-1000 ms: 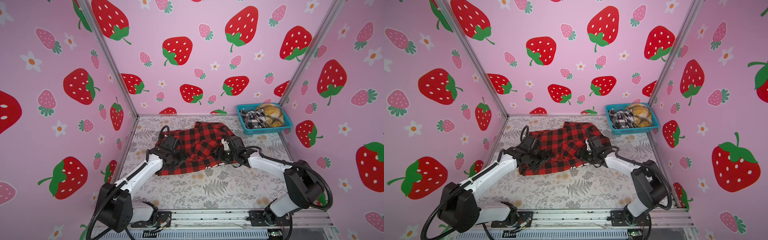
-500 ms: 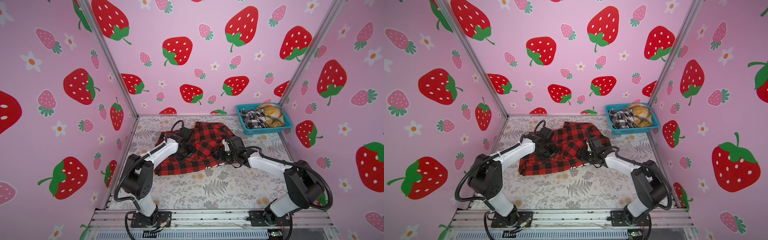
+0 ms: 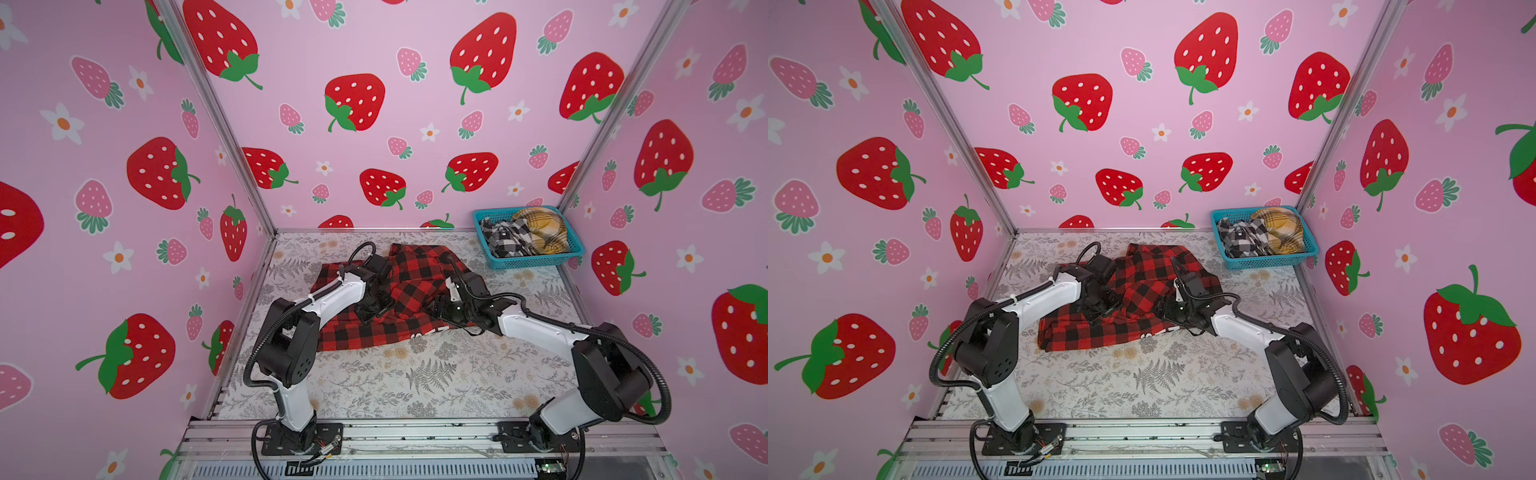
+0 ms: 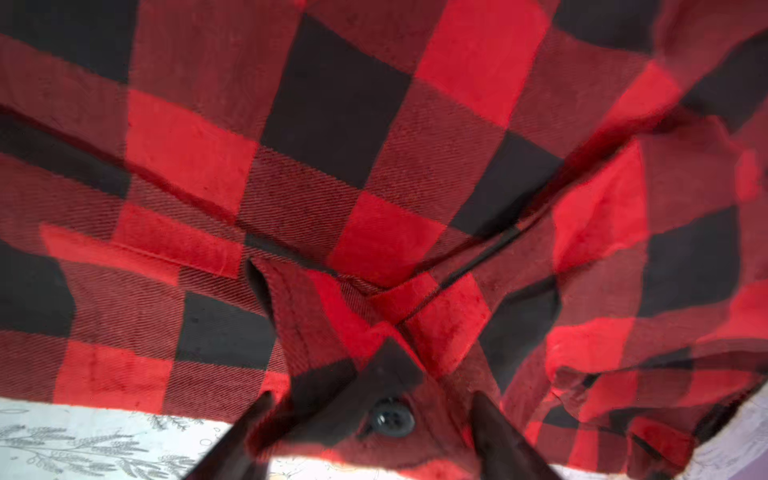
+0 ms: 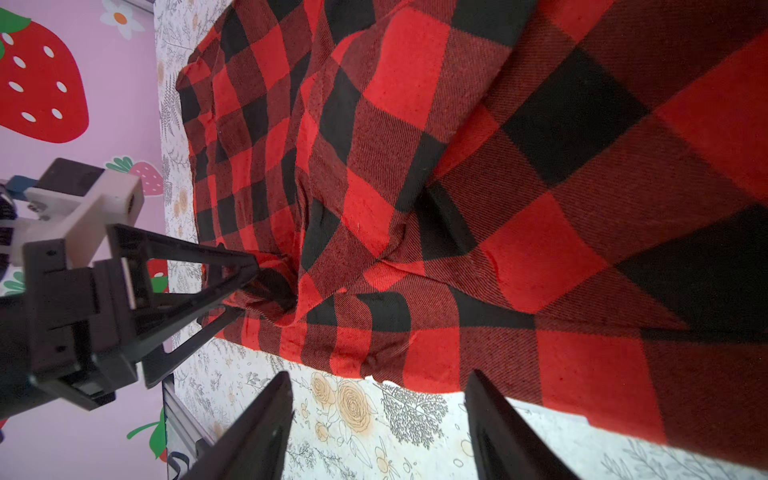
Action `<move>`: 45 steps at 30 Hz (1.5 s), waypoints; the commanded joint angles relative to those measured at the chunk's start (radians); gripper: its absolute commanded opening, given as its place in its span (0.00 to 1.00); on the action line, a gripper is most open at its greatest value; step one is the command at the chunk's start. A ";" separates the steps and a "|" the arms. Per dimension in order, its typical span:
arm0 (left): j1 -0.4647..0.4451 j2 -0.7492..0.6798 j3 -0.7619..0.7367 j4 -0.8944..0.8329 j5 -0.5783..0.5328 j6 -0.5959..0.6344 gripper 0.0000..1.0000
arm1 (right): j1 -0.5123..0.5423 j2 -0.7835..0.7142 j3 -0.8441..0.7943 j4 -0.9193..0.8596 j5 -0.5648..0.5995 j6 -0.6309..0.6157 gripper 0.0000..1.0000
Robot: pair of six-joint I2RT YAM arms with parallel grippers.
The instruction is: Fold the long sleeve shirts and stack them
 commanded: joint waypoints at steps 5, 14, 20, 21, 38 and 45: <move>-0.005 -0.027 0.014 -0.058 -0.023 0.029 0.08 | -0.031 -0.047 -0.008 -0.046 0.022 -0.001 0.66; -0.001 -0.328 -0.074 -0.110 -0.144 0.197 0.00 | -0.130 -0.027 -0.025 0.051 -0.098 0.069 0.89; 0.036 -0.569 -0.263 0.012 -0.091 0.263 0.00 | -0.198 0.022 -0.038 0.123 -0.135 0.124 0.93; 0.047 -0.595 -0.297 0.032 -0.062 0.263 0.00 | -0.210 0.032 -0.054 0.154 -0.149 0.147 0.96; 0.198 -0.708 -0.305 0.040 0.077 0.244 0.00 | -0.291 0.081 -0.174 0.286 -0.163 0.211 0.77; 0.322 -0.675 -0.330 0.089 0.098 0.294 0.00 | -0.310 0.109 -0.169 0.304 -0.176 0.209 0.21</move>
